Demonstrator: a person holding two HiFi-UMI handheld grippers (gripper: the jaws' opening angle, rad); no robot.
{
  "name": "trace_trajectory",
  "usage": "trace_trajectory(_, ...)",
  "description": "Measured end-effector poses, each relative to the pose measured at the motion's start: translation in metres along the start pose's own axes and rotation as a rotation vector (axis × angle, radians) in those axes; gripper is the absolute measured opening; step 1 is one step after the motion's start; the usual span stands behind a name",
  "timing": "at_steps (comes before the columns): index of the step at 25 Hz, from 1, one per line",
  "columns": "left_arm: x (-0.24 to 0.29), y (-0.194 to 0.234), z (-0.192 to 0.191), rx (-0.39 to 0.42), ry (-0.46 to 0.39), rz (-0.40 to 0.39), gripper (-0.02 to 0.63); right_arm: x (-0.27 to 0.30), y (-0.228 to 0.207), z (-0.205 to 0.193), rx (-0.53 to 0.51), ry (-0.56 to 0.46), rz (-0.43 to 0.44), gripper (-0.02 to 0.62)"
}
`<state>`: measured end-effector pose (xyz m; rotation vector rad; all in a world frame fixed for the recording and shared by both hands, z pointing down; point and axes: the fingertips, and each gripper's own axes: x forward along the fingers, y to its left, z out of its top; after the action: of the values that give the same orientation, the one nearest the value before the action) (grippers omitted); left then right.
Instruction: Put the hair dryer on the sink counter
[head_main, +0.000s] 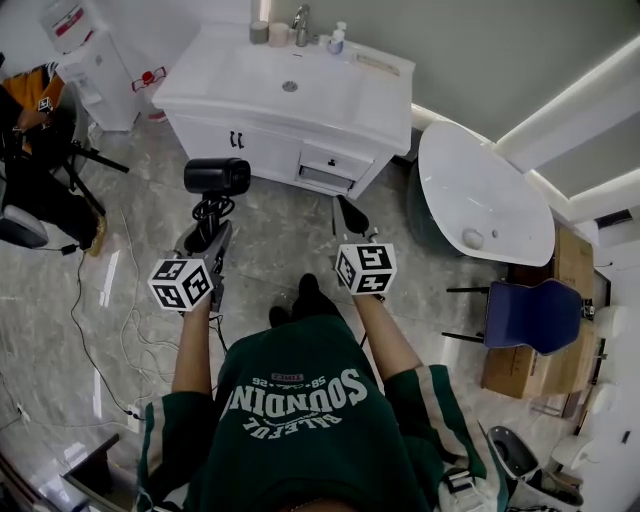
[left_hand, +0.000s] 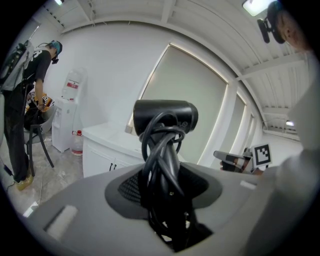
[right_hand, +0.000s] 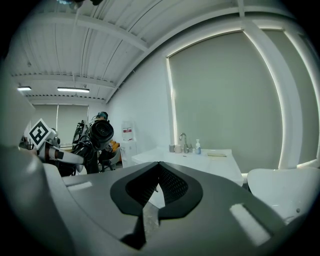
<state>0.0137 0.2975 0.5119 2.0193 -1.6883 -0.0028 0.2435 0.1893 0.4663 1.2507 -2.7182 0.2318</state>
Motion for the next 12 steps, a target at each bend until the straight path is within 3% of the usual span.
trace_trajectory(12,0.015,0.019,0.006,0.006,-0.001,0.013,0.227,0.033,-0.005,-0.004,0.006,0.015,0.020,0.005)
